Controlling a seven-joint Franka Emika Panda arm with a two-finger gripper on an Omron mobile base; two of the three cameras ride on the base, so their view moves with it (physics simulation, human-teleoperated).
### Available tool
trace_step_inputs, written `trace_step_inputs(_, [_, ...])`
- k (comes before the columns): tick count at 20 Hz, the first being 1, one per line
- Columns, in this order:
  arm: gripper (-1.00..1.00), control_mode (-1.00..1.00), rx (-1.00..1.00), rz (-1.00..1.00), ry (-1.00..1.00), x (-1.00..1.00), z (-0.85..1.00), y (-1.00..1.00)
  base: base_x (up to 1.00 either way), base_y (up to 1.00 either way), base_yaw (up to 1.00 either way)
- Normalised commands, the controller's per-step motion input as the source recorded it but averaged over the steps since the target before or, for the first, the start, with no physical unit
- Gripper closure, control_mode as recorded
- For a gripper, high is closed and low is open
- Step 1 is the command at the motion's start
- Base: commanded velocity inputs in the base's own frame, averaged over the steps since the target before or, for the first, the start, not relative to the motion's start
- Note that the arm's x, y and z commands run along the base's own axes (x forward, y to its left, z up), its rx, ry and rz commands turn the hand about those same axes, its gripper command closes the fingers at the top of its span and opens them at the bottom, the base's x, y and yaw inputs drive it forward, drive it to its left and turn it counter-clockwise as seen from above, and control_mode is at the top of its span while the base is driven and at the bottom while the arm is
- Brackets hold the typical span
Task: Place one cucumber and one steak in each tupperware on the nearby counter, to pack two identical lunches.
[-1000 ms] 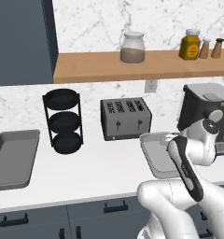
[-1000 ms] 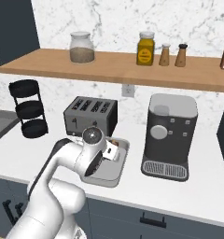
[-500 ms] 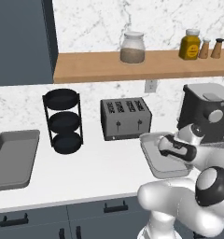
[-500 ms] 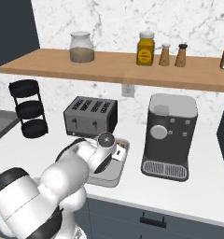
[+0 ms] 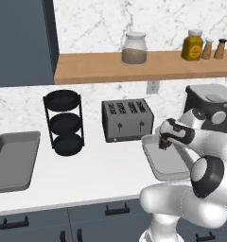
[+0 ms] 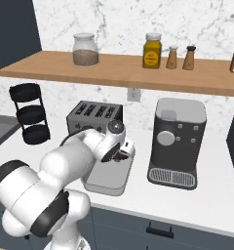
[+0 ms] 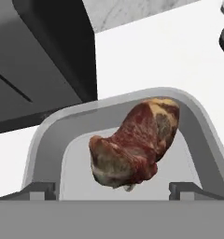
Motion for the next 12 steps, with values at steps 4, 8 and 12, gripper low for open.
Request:
trace_step_inputs(4, [-1.0, -1.0, -0.04, 0.01, -0.08, -0.61, 0.61, 0.43, 0.0, 0.0, 0.0])
trace_step_inputs(8, [-1.0, -1.0, -0.15, 0.05, -0.2, -1.0, 0.32, 0.77, 0.0, 0.0, 0.0])
trace_step_inputs(12, [-1.0, -1.0, -0.17, 0.04, -0.33, -1.0, 0.11, 0.62, 0.0, 0.0, 0.0])
